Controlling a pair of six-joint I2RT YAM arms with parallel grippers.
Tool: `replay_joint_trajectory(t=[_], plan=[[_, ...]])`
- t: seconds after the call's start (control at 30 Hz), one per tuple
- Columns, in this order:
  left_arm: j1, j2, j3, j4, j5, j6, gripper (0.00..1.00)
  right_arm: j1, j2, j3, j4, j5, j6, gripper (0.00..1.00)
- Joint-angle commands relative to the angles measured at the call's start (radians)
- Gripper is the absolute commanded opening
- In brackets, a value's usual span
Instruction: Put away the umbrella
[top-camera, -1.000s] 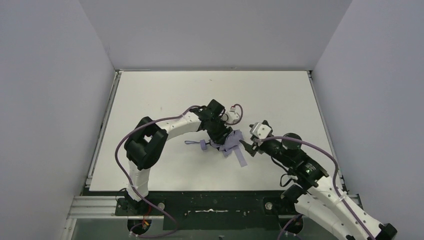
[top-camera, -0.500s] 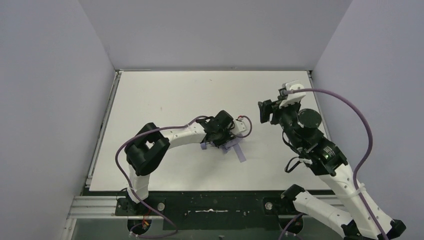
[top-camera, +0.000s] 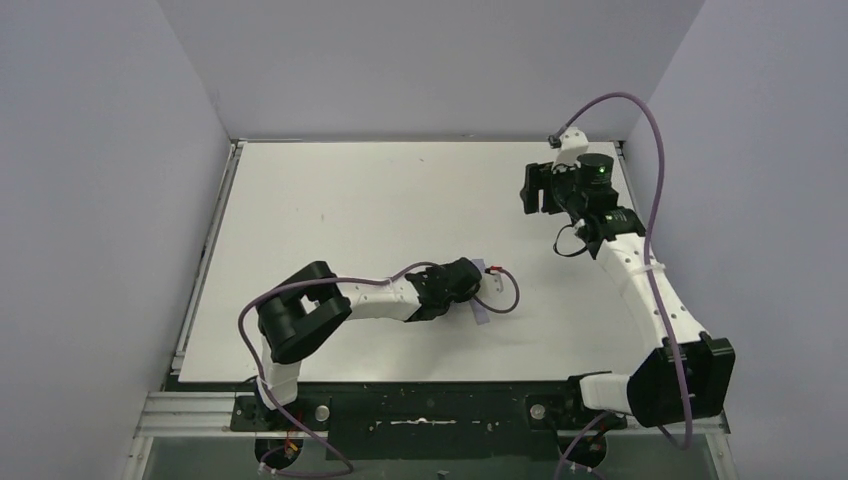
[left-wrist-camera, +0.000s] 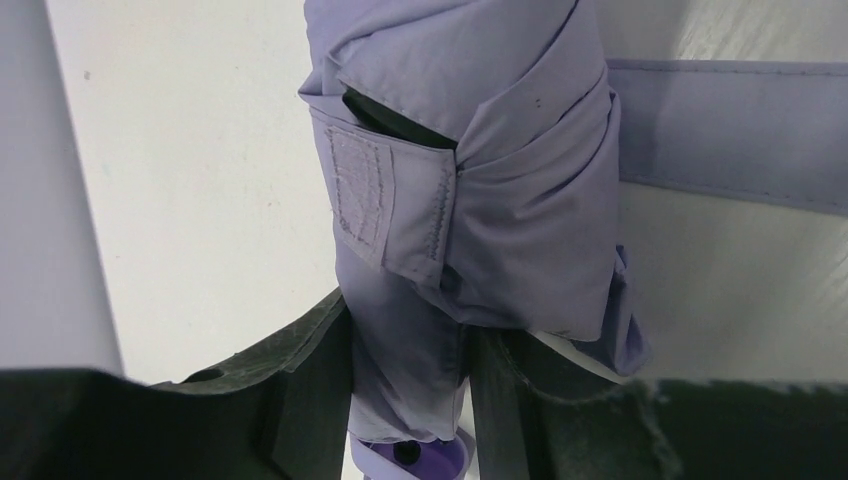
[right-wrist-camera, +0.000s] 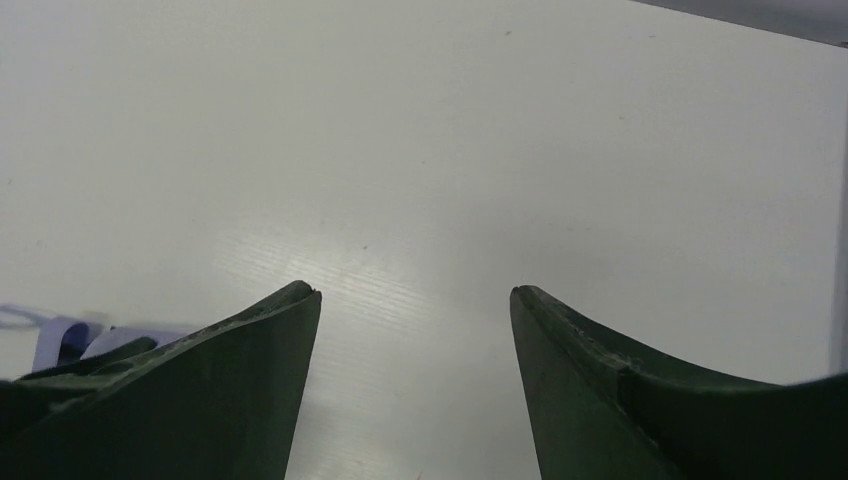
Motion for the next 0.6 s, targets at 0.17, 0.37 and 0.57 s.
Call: replay_joint_trajectory(t=[0.17,0.37,0.57], plan=[[-0.062,0.090,-0.119,0.227,-0.178,0.230,0.00,0.003,0.180,-0.016,0.068,-0.608,-0.462,0.71],[-0.102,0.138,-0.176,0.435,-0.248,0.385,0.00,0.067,0.316,0.119,-0.337,-0.689,-0.815,0.71],[-0.122,0.187,-0.189,0.553,-0.286,0.482,0.00,0.137,0.459,0.217,-0.548,-0.687,-0.935,0.70]])
